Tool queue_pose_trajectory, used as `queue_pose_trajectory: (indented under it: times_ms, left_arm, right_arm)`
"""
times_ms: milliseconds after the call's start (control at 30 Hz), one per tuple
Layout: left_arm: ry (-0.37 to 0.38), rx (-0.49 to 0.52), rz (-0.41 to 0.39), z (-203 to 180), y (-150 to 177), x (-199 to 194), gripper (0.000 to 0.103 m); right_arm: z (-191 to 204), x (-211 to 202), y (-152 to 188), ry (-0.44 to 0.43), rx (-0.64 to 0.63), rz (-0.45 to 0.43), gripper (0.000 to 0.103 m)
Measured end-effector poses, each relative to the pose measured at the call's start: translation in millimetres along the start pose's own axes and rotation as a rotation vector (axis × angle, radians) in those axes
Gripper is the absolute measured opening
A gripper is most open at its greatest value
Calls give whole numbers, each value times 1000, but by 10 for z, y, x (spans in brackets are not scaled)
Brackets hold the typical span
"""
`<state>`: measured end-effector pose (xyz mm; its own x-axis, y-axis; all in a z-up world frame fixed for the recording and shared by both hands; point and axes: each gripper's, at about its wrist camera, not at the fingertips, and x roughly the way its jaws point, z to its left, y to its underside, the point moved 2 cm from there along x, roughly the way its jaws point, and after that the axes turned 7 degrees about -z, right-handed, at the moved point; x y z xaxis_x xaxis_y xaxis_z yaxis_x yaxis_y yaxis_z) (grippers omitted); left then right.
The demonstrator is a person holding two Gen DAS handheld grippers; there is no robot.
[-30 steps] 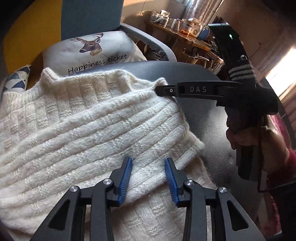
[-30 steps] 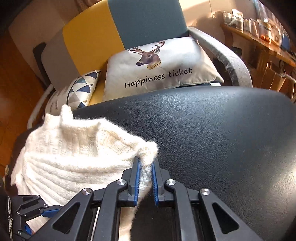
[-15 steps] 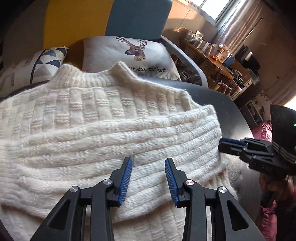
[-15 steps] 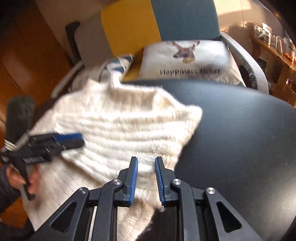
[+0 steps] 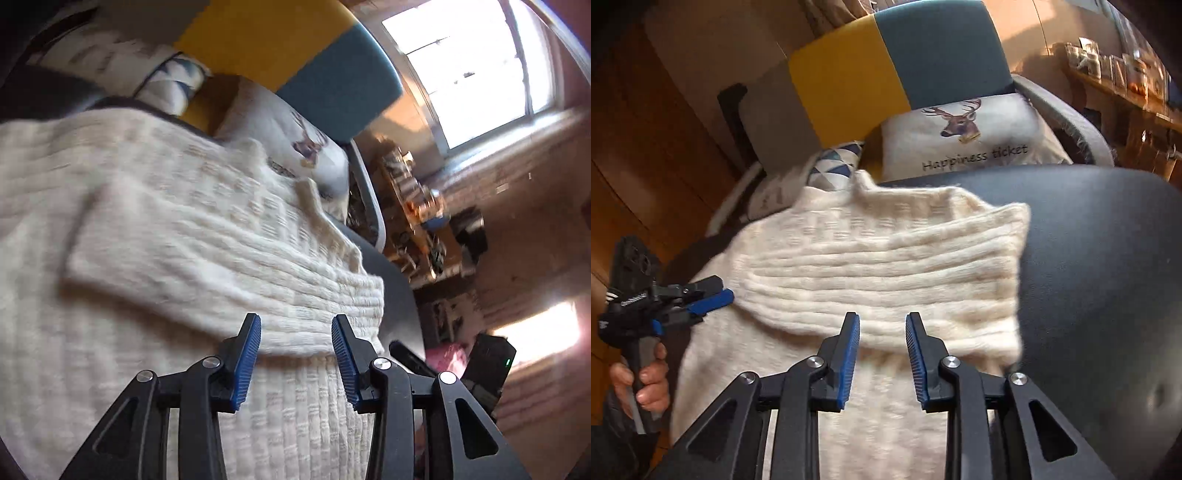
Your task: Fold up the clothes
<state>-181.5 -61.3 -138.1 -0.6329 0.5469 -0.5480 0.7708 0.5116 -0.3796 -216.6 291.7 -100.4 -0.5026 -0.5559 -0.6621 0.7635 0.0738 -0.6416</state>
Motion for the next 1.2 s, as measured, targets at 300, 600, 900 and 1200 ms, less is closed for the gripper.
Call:
queue_pose_trajectory:
  times_ms: [300,600,900,1200]
  left_arm:
    - [-167,-460,-357,2093,-140,-2320,41]
    - [-279,-803,-591,3625,-11,-3814,41]
    - [-269,-857,-620,3865,-225,-3726,44]
    - [-320,-911,-607,3932,-261,-3628,7]
  right_arm:
    - [797,275,743,-162,149,52,26]
    - [909,411,983,-90,195,76,26]
    - [964,476,989,-36,174,95,26]
    - [936,480,1003,-58,191,81,27]
